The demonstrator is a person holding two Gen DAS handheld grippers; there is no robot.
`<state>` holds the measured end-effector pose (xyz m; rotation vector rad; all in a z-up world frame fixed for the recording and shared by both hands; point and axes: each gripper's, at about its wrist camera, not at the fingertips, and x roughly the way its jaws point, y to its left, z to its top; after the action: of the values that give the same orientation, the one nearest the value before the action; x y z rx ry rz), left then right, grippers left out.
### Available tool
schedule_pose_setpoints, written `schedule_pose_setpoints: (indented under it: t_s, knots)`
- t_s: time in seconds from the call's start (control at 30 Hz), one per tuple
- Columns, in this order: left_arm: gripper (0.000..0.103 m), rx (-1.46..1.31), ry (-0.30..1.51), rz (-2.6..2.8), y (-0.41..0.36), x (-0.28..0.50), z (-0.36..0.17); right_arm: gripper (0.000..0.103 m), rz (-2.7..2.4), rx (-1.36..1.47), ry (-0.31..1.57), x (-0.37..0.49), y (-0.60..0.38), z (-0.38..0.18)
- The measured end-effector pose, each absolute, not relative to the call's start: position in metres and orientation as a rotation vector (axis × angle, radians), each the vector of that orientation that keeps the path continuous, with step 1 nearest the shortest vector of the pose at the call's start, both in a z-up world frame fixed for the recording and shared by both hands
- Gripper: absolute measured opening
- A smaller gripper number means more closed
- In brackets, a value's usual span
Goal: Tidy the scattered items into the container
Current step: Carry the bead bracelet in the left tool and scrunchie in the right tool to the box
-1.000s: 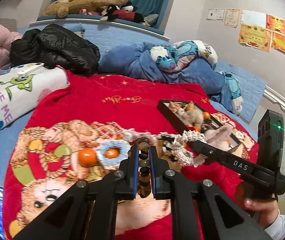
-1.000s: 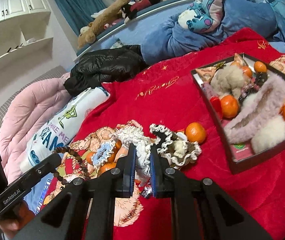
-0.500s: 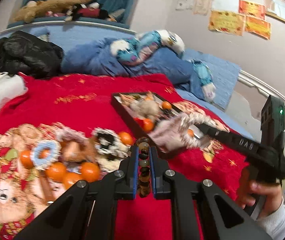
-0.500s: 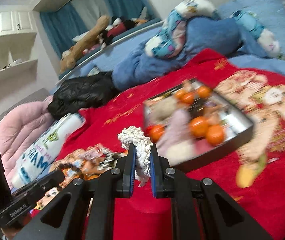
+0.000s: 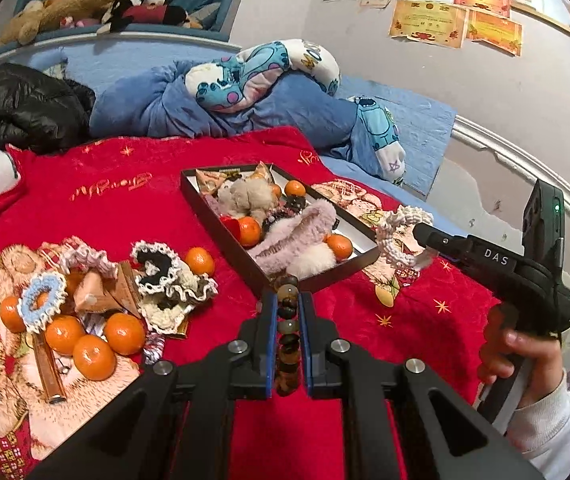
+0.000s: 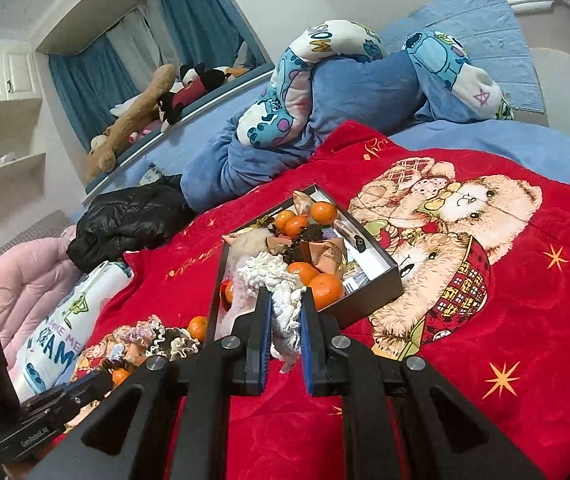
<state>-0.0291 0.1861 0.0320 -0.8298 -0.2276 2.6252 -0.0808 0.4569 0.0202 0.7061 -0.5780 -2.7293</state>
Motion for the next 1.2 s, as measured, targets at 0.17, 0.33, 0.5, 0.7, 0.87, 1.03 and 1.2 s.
schedule_pose_setpoints:
  t_s: [0.17, 0.33, 0.5, 0.7, 0.87, 1.03, 1.2]
  knots:
    - [0.011, -0.816, -0.193, 2.660, 0.188, -0.029, 0.044, 0.013, -2.808, 0.668, -0.619, -0.086, 0.458, 0.026]
    - [0.011, -0.803, -0.133, 2.659, 0.203, -0.037, 0.057, 0.013, -2.852, 0.596, -0.559, -0.085, 0.444, 0.039]
    - [0.011, -0.765, -0.155, 2.622, 0.226, -0.052, 0.070, 0.013, -2.840, 0.538, -0.659, -0.091, 0.455, 0.041]
    - [0.011, -0.734, -0.142, 2.572, 0.265, -0.078, 0.084, 0.013, -2.850, 0.564, -0.640, -0.102, 0.465, 0.040]
    - [0.011, -0.736, -0.129, 2.535, 0.294, -0.101, 0.089, 0.013, -2.814, 0.574, -0.671, -0.114, 0.478, 0.034]
    - [0.011, -0.748, -0.135, 2.518, 0.313, -0.128, 0.090, 0.013, -2.784, 0.612, -0.674, -0.135, 0.488, 0.027]
    - [0.011, -0.792, -0.147, 2.539, 0.325, -0.152, 0.073, 0.013, -2.754, 0.652, -0.693, -0.150, 0.490, 0.021]
